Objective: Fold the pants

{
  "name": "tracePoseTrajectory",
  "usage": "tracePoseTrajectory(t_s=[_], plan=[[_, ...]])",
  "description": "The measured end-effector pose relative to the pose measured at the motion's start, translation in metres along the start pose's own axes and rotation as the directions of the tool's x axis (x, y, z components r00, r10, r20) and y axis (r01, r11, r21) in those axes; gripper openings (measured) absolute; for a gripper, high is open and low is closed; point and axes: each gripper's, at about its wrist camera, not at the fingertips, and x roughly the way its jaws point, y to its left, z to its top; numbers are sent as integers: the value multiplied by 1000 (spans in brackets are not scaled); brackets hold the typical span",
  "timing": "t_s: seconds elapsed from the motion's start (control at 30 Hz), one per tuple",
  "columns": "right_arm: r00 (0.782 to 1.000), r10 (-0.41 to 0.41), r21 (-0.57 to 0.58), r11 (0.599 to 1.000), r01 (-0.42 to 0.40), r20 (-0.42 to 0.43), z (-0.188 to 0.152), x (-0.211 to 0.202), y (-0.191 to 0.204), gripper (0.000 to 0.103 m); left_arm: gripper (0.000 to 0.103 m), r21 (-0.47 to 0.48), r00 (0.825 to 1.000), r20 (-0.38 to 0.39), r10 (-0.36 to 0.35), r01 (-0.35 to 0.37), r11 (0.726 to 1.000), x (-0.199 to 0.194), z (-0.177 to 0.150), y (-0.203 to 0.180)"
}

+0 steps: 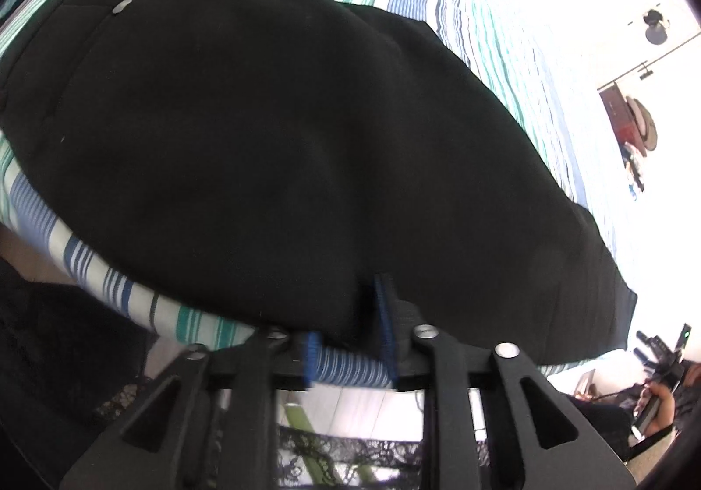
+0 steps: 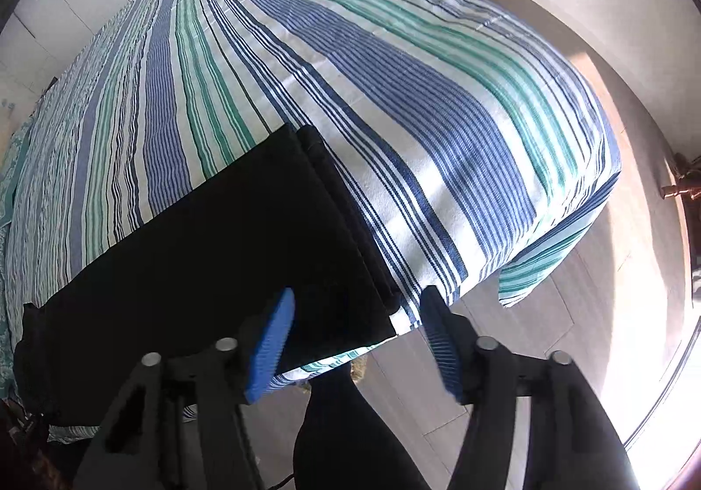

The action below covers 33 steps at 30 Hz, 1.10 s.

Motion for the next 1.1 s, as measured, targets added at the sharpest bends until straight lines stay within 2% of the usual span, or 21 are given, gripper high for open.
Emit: tracePoseTrajectory(t_s=[0.03,0.1,0.17,0.2,0.23,0.27,0.33,0.4,0.43,0.47,0.5,0.57,0.67,0.73,0.8,0.9,0.97,1.0,1.03,1.07,1.1], plan=[[999,-19,-42,999,21,40,-1,-14,9,72,38,8,1000,1,12,-12,1000,-3,-4,0],[995,27,-135,991,-15,91,-3,-39,39,72,40,23,999,10,33,-33,999,-10,-12,0],[984,155,-219,967,-132,89,-2,-55,83,72,40,42,998,40,45,-46,998,-20,-20,-3],[968,244,-256,941,-221,62,-3,-59,111,72,40,57,997,68,45,-49,997,-26,-21,-7],[939,343,-287,901,-326,10,-5,-59,142,72,40,73,994,100,41,-48,996,-30,-21,-15],[892,448,-305,841,-446,-66,-7,-55,175,72,40,90,991,130,29,-41,995,-34,-17,-20],[765,606,-306,702,-643,-219,-15,-44,252,72,48,124,986,168,-5,-16,992,-36,-4,-29],[642,686,-291,572,-767,-342,-23,-30,329,72,53,136,981,186,-49,24,990,-28,15,-32],[596,703,-286,523,-803,-388,-24,-21,367,72,53,143,979,194,-69,41,989,-21,24,-32],[564,709,-286,487,-825,-423,-25,-11,403,73,53,146,977,199,-77,48,988,-14,33,-32],[546,703,-288,463,-838,-456,-25,1,438,74,53,149,979,186,-76,49,988,-5,44,-22],[562,674,-313,467,-827,-480,-22,25,499,75,52,150,986,146,-82,60,987,-5,41,-21],[529,605,-292,450,-844,-595,-29,66,571,75,54,153,992,79,-103,91,984,-23,26,-2],[505,556,-273,449,-851,-660,-41,90,603,75,57,165,998,28,-48,43,985,-24,11,2],[454,505,-232,441,-867,-734,-56,111,623,75,57,158,999,-3,-43,43,987,-33,0,12],[364,423,-194,393,-899,-830,-79,123,644,75,60,157,993,92,-69,54,986,-63,1,15],[273,395,-142,329,-934,-877,-88,121,654,77,68,168,981,184,-58,27,985,-76,16,12],[229,382,-113,303,-946,-895,-91,121,657,77,79,175,972,223,-71,32,984,-80,24,9],[212,368,-105,288,-952,-905,-94,122,662,77,84,189,964,250,-85,37,981,-74,35,6],[223,364,-120,284,-951,-904,-96,121,666,77,84,205,959,270,-83,27,978,-65,44,4],[224,374,-116,290,-950,-900,-96,123,669,77,84,222,959,274,-76,14,975,-56,47,4]])
